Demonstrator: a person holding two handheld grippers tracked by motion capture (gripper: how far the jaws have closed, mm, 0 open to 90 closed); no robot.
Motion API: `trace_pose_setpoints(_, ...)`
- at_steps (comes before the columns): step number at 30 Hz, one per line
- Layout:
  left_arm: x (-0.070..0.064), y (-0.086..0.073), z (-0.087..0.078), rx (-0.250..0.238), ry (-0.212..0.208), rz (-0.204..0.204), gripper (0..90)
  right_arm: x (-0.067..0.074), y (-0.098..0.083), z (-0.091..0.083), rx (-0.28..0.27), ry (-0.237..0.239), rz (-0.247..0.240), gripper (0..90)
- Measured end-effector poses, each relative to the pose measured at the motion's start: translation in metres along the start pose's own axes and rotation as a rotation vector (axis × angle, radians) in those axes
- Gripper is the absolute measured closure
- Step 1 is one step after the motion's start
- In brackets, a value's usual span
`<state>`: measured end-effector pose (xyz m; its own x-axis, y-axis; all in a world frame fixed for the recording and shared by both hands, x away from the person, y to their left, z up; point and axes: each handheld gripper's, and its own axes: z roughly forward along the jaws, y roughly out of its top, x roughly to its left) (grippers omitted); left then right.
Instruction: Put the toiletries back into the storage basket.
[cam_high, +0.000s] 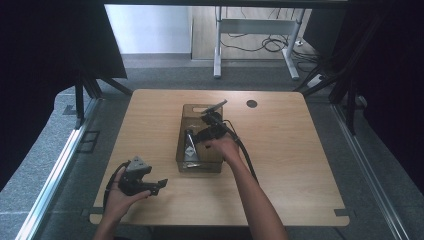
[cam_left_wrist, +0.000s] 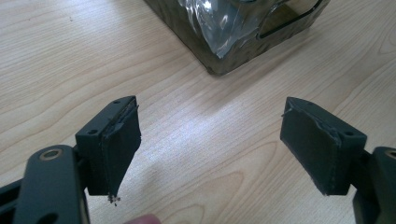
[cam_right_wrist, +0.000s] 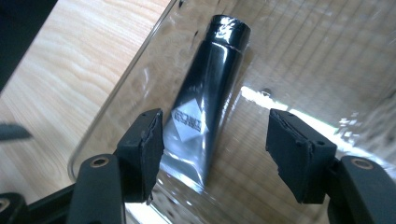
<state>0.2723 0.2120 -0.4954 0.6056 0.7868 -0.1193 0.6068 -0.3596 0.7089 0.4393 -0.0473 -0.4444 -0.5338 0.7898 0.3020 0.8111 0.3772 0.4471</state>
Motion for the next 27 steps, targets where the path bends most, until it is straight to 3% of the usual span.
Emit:
trace_pose_setpoints(7, -0.001, 0.001, 0.002, 0.011, 0.009, 0.006, 20.5, -0.006, -0.021, -0.028, -0.041, 0.034, -0.112, 38.4)
trace_pose_setpoints(10, -0.002, 0.000, 0.003, 0.013, 0.016, 0.005, 20.4, -0.013, -0.032, -0.039, -0.069, 0.056, -0.140, 38.7)
trace_pose_setpoints(18, -0.002, 0.000, 0.004, 0.015, 0.034, 0.004, 20.5, -0.029, -0.064, -0.069, -0.150, 0.048, -0.206, 38.7)
trace_pose_setpoints(20, -0.003, 0.000, 0.004, 0.019, 0.041, 0.008, 20.5, -0.035, -0.076, -0.077, -0.166, 0.035, -0.213, 38.7)
trace_pose_setpoints(27, -0.005, 0.000, 0.005, 0.023, 0.053, 0.009, 20.5, -0.071, -0.121, -0.102, -0.247, 0.044, -0.159, 38.7)
